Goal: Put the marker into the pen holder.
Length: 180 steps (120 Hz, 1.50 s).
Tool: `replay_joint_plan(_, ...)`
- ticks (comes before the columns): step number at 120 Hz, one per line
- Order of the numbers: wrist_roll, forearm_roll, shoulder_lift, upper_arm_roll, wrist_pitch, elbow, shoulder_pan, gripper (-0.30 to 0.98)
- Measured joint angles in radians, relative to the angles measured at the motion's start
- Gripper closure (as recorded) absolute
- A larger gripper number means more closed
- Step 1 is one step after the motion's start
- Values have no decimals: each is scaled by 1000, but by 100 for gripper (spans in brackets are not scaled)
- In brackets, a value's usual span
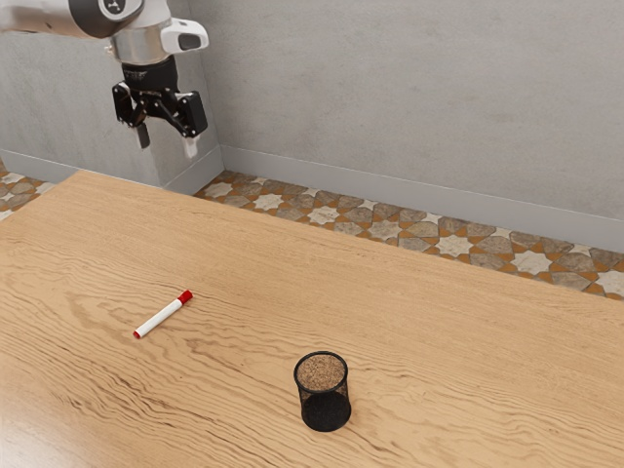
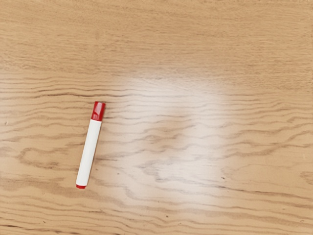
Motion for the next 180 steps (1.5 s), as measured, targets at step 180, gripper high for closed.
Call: replay_joint_plan(180, 195, 77, 230, 132, 821, -647, 3, 0)
